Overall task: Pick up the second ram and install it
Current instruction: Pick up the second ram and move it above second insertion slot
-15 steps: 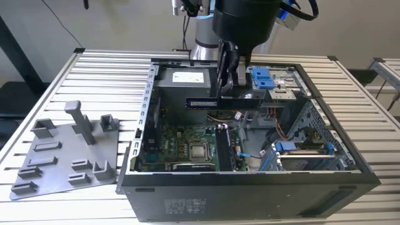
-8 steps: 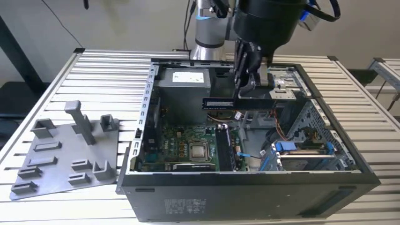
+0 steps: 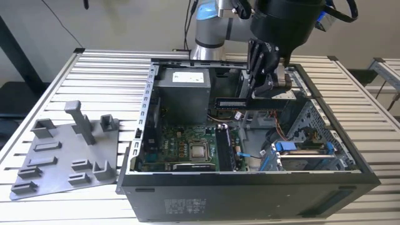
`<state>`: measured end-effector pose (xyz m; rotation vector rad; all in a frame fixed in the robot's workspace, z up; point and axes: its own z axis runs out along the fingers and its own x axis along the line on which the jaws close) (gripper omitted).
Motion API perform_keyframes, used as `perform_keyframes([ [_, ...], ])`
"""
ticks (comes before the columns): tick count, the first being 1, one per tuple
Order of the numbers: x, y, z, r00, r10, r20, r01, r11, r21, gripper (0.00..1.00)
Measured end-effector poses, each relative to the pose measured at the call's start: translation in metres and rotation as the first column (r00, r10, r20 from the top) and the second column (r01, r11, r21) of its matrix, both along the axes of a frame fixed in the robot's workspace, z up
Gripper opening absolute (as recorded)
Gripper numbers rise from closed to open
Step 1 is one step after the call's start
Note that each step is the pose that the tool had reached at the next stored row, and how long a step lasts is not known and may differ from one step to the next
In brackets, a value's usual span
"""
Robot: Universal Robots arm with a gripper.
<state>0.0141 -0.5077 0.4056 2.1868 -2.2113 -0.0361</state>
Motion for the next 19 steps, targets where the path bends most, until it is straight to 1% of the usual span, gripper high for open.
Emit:
perform_keyframes([
  [6, 0.0002, 0.0, 0.0, 1.0, 0.0, 0.0, 0.0, 1.0, 0.0, 0.14],
  [7, 0.0001, 0.0006, -0.0001, 1.0, 0.0, 0.0, 0.0, 1.0, 0.0002, 0.14],
  [8, -0.0001, 0.0025, 0.0, 1.0, 0.0, -0.0001, 0.0, 1.0, 0.0, 0.14],
  [10, -0.0009, 0.0078, -0.0001, 1.0, 0.0, 0.0, 0.0, 1.0, 0.0001, 0.14],
  [13, -0.0028, 0.0174, -0.0002, 1.0, 0.0, -0.0001, 0.0, 1.0, 0.0, 0.14],
  [16, -0.0051, 0.0278, -0.0002, 1.0, 0.0, 0.0, 0.0, 1.0, 0.0001, 0.14],
  [19, -0.0074, 0.0395, -0.0002, 1.0, 0.0, -0.0001, 0.0, 1.0, 0.0, 0.14],
])
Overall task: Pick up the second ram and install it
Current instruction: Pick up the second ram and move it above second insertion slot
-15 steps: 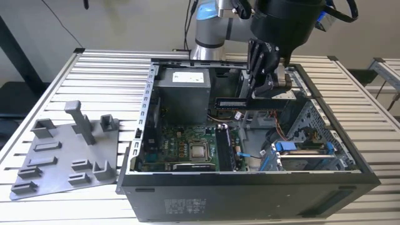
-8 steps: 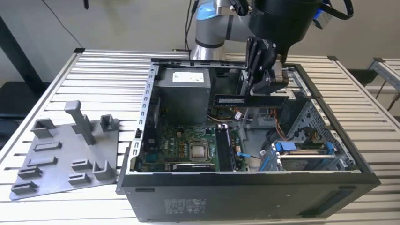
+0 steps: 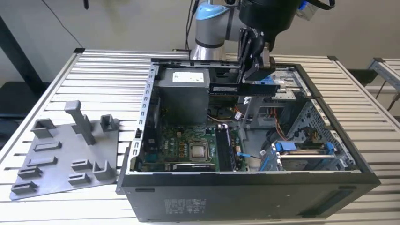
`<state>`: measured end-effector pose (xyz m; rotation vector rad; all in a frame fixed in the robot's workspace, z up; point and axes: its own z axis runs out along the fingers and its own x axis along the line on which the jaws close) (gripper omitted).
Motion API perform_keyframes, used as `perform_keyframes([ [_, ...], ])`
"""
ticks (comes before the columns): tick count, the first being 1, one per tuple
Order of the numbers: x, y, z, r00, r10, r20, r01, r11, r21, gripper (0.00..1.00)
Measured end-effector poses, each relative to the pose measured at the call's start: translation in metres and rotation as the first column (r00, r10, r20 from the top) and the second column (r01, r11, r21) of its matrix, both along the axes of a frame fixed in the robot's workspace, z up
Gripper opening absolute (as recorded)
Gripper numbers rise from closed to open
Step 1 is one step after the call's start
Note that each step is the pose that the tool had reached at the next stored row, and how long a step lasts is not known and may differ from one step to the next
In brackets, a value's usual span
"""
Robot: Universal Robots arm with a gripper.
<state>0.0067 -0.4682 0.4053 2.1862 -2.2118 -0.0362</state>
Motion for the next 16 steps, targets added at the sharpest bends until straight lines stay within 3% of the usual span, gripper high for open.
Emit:
perform_keyframes([
  [4, -0.002, 0.0163, 0.0, 1.0, 0.0, 0.0, 0.0, 1.0, -0.0001, 0.14],
  [7, -0.0025, 0.026, 0.0, 1.0, 0.0, 0.0, 0.0, 1.0, 0.0002, 0.14],
  [10, -0.0028, 0.032, 0.0, 1.0, 0.0, 0.0007, 0.0, 1.0, 0.0049, 0.14],
  [16, -0.0028, 0.0393, 0.0001, 1.0, 0.0, 0.0022, 0.0, 0.9996, 0.0298, 0.14],
])
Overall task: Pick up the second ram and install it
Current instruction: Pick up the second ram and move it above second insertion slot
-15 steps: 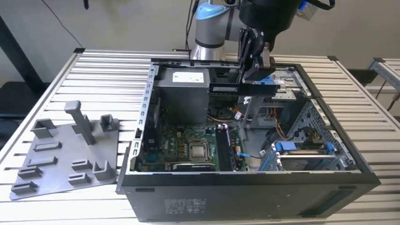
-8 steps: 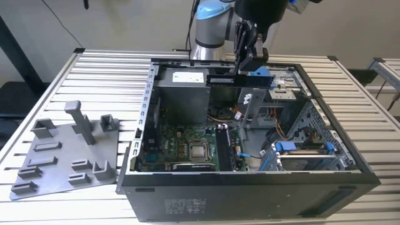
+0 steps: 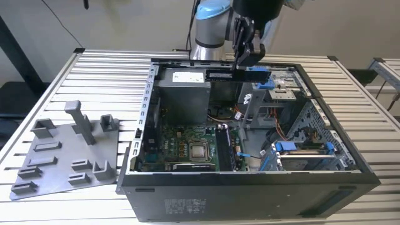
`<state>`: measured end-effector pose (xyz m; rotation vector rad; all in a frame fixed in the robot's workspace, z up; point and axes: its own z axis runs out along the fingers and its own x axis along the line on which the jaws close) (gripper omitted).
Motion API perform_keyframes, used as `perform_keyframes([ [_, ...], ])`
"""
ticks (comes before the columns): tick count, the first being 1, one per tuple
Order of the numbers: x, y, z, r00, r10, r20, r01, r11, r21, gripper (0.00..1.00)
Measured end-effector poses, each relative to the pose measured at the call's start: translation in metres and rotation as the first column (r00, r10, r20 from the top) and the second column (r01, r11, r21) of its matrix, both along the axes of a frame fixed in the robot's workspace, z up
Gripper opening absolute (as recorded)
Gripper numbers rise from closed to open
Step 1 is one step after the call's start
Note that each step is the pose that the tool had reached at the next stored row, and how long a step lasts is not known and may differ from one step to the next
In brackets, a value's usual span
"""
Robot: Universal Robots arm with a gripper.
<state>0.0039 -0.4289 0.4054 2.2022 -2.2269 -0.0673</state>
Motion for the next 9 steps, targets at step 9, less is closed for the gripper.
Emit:
perform_keyframes([
  [9, 0.0, 0.002, -0.0001, 1.0, 0.0, -0.0039, 0.0, 1.0, 0.0055, 0.14],
])
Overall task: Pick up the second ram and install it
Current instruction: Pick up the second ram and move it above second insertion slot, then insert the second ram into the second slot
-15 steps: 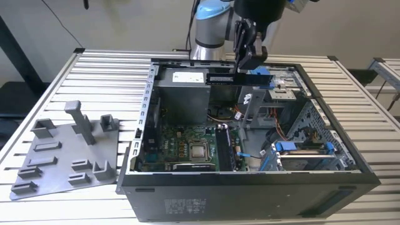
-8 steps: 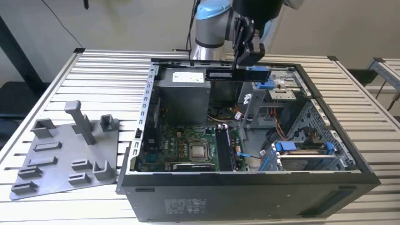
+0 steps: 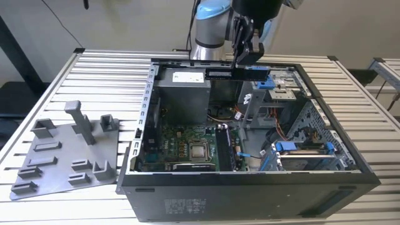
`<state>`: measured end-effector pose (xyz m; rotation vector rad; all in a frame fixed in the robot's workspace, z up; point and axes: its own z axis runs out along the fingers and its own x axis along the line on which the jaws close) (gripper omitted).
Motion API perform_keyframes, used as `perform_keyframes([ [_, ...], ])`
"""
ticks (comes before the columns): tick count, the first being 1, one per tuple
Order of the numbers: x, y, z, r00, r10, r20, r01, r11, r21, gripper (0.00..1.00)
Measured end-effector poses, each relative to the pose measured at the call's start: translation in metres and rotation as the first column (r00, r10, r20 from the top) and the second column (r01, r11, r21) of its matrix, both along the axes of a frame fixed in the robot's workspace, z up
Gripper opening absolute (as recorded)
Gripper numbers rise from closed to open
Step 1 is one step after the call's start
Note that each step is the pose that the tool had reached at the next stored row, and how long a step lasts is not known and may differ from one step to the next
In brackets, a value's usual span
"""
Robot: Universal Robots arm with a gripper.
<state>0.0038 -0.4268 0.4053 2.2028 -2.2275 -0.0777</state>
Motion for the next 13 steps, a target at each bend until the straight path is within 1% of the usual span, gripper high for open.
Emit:
perform_keyframes([
  [13, 0.0, 0.0, 0.0, 1.0, 0.0, 0.0, 0.0, 1.0, -0.0057, 0.14],
])
